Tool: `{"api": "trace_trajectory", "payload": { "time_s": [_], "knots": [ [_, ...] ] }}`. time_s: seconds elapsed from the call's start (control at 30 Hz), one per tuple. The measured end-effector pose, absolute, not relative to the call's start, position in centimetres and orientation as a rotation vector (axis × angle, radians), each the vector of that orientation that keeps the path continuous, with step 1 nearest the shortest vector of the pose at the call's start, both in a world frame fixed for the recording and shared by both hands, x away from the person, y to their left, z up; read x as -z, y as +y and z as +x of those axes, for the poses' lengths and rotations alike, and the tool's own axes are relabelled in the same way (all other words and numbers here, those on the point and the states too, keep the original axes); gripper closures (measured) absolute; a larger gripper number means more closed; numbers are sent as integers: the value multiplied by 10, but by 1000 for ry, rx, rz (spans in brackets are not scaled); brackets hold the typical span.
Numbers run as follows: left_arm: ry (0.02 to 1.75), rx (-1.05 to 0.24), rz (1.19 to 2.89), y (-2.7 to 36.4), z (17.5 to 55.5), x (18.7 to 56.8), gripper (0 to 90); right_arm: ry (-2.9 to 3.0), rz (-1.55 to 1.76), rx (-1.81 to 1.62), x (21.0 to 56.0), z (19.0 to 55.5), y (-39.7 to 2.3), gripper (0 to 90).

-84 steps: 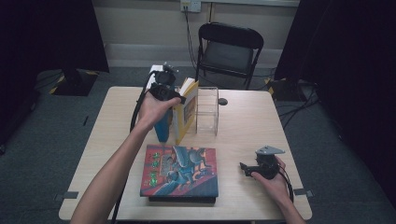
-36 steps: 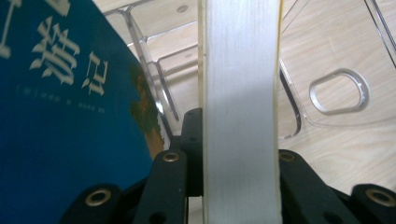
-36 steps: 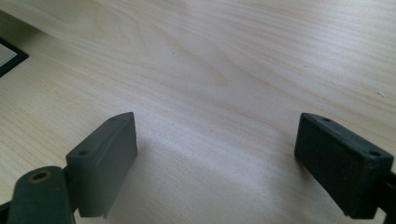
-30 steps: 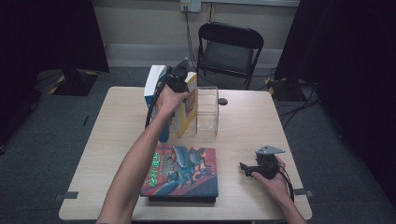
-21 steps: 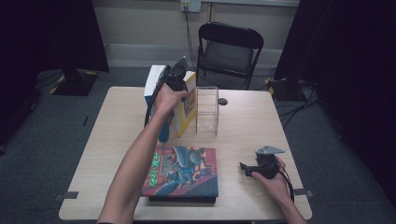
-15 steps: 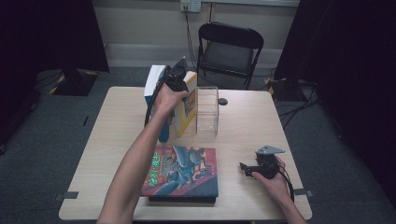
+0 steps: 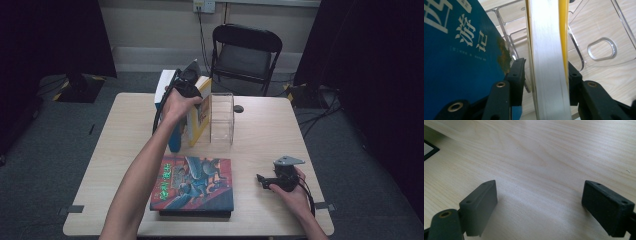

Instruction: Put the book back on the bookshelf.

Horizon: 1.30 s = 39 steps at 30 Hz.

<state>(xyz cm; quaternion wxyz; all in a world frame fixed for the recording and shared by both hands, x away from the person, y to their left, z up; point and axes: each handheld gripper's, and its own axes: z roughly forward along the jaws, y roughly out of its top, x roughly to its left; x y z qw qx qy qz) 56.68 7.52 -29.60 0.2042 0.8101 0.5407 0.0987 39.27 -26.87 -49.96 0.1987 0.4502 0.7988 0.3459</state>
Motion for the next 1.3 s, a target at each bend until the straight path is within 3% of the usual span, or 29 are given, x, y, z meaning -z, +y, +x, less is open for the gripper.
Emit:
{"api": "trace_trajectory", "payload": {
  "time_s": [0.53, 0.8, 1.3],
  "knots": [
    [1398, -341, 2217, 88, 540, 305, 584, 2233, 1259, -967, 500, 393, -268, 127],
    [1310, -442, 2183, 88, 525, 310, 569, 2233, 1262, -966, 500, 393, -268, 127],
    [1218, -547, 2006, 97, 499, 339, 626, 2231, 1263, -965, 500, 393, -268, 127]
  ]
}}
